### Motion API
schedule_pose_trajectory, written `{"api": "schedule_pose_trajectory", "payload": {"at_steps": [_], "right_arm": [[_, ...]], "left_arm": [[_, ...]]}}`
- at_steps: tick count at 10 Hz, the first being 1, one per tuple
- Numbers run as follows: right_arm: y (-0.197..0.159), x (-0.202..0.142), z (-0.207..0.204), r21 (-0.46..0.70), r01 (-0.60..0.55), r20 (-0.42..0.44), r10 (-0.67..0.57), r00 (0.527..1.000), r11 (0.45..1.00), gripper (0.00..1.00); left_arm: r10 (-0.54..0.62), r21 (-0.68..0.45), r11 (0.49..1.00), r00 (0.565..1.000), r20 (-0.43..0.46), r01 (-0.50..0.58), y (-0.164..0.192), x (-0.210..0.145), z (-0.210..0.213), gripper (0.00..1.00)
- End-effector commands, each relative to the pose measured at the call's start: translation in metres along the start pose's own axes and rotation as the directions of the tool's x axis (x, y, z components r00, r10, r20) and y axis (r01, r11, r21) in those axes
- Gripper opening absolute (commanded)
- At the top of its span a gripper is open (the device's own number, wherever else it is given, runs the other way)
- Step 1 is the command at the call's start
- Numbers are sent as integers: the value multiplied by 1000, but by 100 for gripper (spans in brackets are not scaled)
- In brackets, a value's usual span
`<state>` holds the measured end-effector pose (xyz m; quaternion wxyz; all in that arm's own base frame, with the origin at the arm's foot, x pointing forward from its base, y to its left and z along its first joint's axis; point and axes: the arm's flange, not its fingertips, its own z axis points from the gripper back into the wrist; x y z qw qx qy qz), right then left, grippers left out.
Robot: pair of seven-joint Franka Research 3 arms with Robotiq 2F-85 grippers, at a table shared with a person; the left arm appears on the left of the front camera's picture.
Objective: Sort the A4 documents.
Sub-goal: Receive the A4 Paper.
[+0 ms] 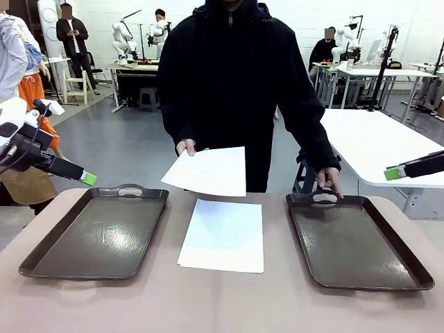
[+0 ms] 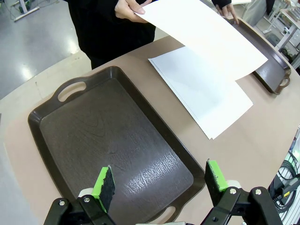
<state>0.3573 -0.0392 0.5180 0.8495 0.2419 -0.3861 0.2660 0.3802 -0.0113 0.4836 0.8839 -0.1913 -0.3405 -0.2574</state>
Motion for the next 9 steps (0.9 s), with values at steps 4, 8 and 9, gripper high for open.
{"api": "schedule_pose_trajectory", "payload": {"at_steps": [4,8,9], "right_arm": [[-38,38,-110,301,345,-7,-360,933,889,100],[-42,56,-193,431,461,-110,-462,880,776,100],[-41,54,-217,452,530,-172,-513,841,717,100]], "left_arm": [[7,-8,1000,1000,6,-7,1,-1,-1,100],[7,-8,1000,1000,6,-7,1,-1,-1,100],[7,-8,1000,1000,6,-7,1,-1,-1,100]]}}
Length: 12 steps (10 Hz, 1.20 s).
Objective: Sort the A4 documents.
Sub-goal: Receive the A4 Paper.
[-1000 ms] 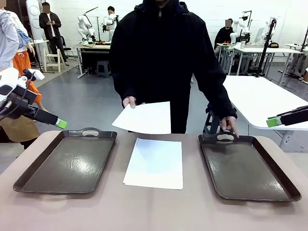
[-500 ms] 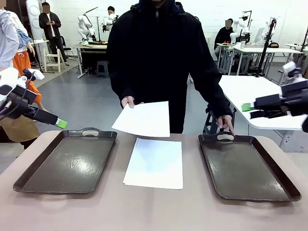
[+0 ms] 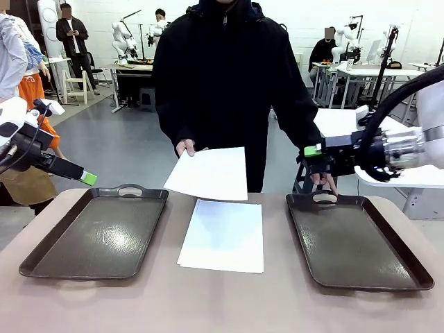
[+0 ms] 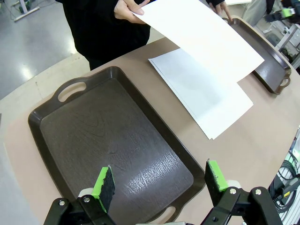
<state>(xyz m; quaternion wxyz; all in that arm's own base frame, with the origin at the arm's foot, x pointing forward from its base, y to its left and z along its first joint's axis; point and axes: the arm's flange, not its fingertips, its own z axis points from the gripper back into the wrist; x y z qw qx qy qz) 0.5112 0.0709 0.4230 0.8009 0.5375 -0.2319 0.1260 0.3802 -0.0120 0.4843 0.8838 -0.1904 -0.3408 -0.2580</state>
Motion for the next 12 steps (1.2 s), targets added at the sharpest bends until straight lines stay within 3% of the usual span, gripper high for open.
{"api": "schedule_pose_trajectory", "payload": {"at_steps": [1,4,8,12], "right_arm": [[-13,14,-30,3,110,-51,-110,993,994,100],[-37,18,-78,60,206,-139,-196,971,977,100],[-39,22,-127,170,308,-173,-279,944,936,100],[-32,19,-167,195,359,-177,-328,928,913,100]], "left_arm": [[9,-9,1000,1000,6,-9,2,-2,-1,100],[9,-9,1000,1000,6,-9,2,-2,-1,100],[9,-9,1000,1000,6,-9,2,-2,-1,100],[9,-9,1000,1000,6,-9,2,-2,-1,100]]}}
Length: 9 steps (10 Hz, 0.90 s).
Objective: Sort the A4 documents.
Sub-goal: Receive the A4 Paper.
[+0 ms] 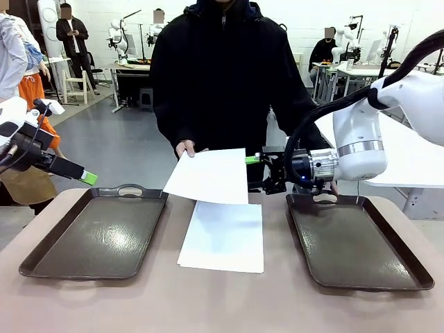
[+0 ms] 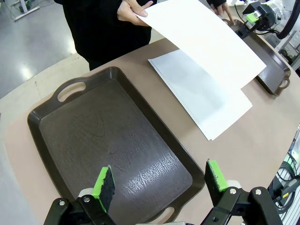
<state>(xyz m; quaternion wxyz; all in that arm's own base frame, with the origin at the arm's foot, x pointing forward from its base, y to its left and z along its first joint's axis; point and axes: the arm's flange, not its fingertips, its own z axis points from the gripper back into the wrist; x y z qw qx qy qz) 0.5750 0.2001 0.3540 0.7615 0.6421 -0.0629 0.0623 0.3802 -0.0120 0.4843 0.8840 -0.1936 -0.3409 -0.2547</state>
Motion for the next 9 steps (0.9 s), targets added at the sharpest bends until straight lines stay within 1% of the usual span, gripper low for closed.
{"api": "schedule_pose_trajectory", "payload": {"at_steps": [1,2,4,7,8,9], "right_arm": [[-1,6,-19,-8,34,36,-34,999,999,100],[-1,6,-24,-26,42,72,-40,997,999,100],[-6,4,-37,-32,59,63,-57,996,998,100],[-6,4,-38,-47,62,74,-59,995,997,100],[-7,4,-37,-48,60,79,-56,995,997,86],[-7,4,-37,-47,63,77,-59,995,997,81]], "left_arm": [[0,-6,1000,1000,3,0,2,-2,-1,100],[0,-6,1000,1000,3,0,2,-2,-1,100],[0,-6,1000,1000,3,0,2,-2,-1,100],[0,-6,1000,1000,3,0,2,-2,-1,100],[0,-6,1000,1000,3,0,2,-2,-1,100],[0,-6,1000,1000,3,0,2,-2,-1,100]]}}
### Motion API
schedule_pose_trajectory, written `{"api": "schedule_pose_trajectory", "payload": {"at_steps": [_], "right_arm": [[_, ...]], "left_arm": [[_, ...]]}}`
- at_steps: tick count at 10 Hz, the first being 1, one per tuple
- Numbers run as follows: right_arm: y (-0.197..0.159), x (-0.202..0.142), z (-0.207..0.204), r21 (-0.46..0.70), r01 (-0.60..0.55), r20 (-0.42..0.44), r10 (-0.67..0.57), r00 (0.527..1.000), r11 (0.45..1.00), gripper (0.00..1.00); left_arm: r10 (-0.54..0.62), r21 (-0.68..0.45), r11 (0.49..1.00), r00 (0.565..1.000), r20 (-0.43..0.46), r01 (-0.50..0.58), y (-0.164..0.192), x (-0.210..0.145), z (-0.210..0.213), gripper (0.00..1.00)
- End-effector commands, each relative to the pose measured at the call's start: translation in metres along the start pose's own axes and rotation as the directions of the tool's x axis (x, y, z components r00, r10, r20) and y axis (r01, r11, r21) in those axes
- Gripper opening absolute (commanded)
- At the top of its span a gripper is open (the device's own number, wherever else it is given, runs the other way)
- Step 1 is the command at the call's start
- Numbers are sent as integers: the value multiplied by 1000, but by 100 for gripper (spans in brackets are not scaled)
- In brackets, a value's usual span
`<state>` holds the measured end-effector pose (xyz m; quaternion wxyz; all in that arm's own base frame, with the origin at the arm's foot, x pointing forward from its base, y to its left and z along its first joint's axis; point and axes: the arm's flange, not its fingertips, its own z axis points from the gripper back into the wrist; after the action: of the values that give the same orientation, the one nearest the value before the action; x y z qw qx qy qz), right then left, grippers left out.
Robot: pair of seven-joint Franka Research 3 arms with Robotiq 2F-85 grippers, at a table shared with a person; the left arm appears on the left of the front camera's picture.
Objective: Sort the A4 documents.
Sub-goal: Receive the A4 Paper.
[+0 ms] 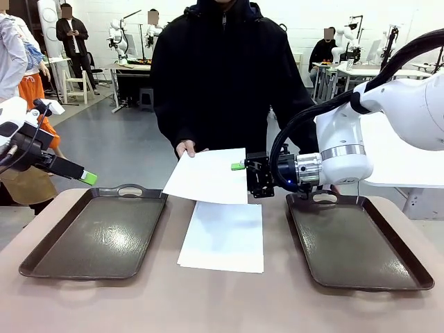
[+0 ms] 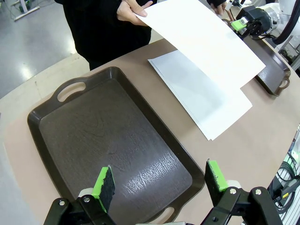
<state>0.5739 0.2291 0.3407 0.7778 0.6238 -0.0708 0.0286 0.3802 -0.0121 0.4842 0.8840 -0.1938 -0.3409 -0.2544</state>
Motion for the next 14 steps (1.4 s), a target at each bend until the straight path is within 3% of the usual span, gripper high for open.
{"api": "schedule_pose_trajectory", "payload": {"at_steps": [1,2,3,4,5,6,7,9,13,14], "right_arm": [[3,7,-6,4,18,25,-18,1000,1000,66],[4,10,-4,19,21,34,-22,999,1000,61],[4,14,-3,27,19,47,-20,999,999,47],[4,16,-4,29,19,51,-21,998,999,41],[2,17,-6,34,25,54,-27,998,999,27],[0,17,-7,21,27,52,-28,998,999,22],[-1,17,-9,14,36,50,-36,998,999,7],[-4,17,-14,19,44,37,-44,998,999,0],[-3,19,-11,25,42,37,-43,998,999,0],[4,20,-8,58,0,-22,1,1000,998,0]], "left_arm": [[0,-6,1000,1000,3,0,2,-2,-1,100],[0,-6,1000,1000,3,0,2,-2,-1,100],[0,-6,1000,1000,3,0,2,-2,-1,100],[0,-6,1000,1000,3,0,2,-2,-1,100],[0,-6,1000,1000,3,0,2,-2,-1,100],[0,-6,1000,1000,3,0,2,-2,-1,100],[0,-6,1000,1000,3,0,2,-2,-1,100],[0,-6,1000,1000,3,0,2,-2,-1,100],[0,-6,1000,1000,3,0,2,-2,-1,100],[0,-6,1000,1000,3,0,2,-2,-1,100]]}}
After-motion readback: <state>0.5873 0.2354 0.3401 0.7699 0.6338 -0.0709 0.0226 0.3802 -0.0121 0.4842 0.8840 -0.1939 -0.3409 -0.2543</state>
